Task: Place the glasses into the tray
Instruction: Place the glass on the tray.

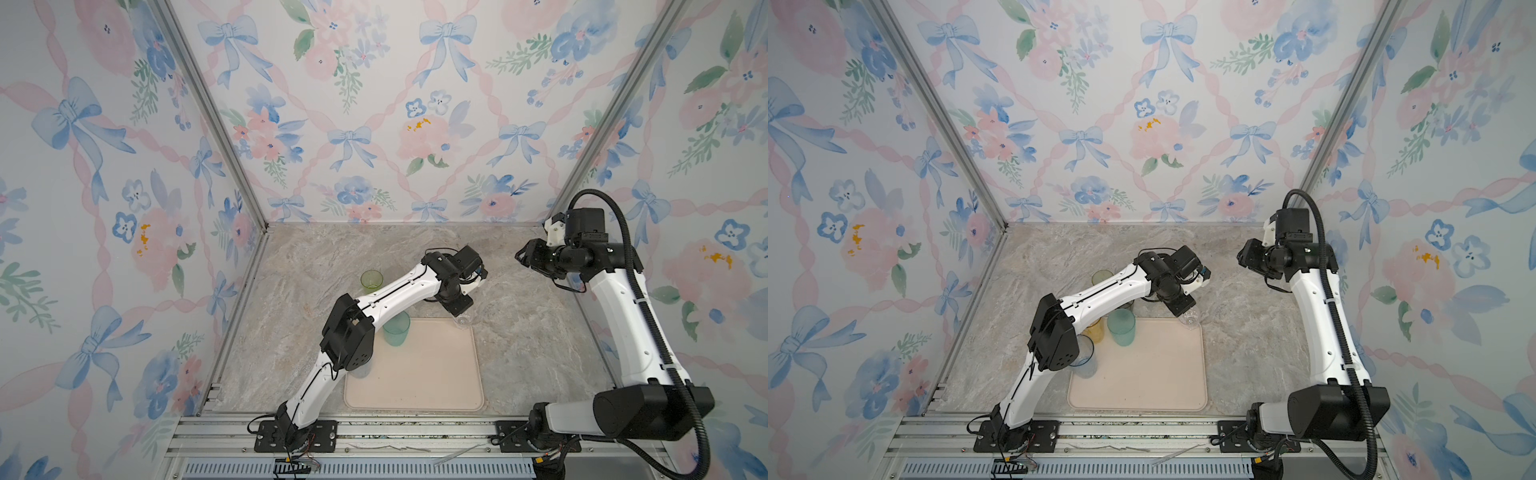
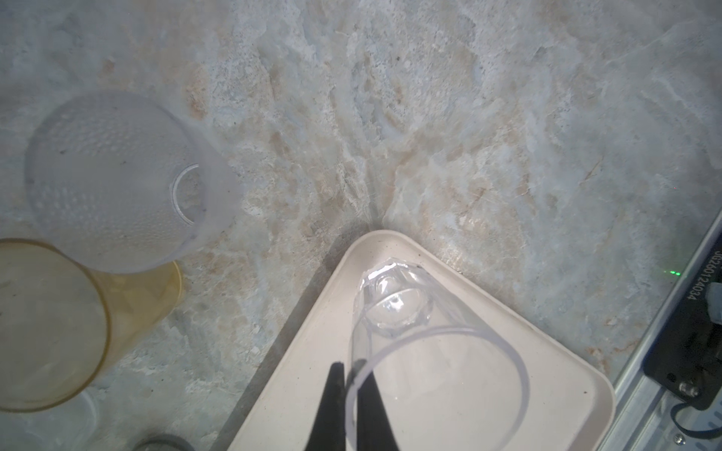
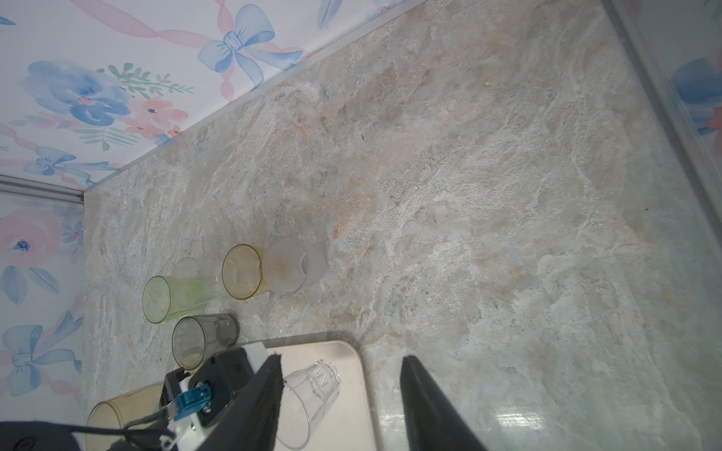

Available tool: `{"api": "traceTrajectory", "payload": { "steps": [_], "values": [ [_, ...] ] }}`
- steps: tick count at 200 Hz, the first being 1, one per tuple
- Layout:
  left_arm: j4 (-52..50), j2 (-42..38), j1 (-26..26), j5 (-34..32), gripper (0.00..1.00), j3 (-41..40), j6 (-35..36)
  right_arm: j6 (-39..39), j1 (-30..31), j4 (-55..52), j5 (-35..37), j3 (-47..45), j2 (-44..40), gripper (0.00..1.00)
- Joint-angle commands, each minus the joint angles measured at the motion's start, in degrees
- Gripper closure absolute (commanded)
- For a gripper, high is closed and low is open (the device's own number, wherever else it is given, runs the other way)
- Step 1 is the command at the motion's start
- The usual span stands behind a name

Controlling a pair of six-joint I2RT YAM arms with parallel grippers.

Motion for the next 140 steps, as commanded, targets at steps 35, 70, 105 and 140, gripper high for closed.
{"api": "traceTrajectory", "payload": {
  "steps": [35, 70, 105, 140],
  "values": [
    [-1.3, 3.5, -0.7, 1.1, 1.0, 2.0, 2.6, 0.3, -0.3, 1.6, -2.0, -0.7, 1.1, 0.48],
    [-1.3, 4.1, -0.8, 1.4, 1.0, 2.2, 2.7, 0.2, -0.2, 2.2, -2.6, -0.9, 2.2, 0.48],
    [-1.5, 4.6, -0.9, 1.7, 1.0, 2.4, 2.9, 0.2, -0.2, 2.9, -2.9, -0.8, 3.1, 0.48],
    [-2.1, 5.0, -1.0, 1.9, 1.0, 2.9, 3.4, 0.1, -0.2, 3.2, -3.1, -0.9, 3.5, 0.48]
  ]
}}
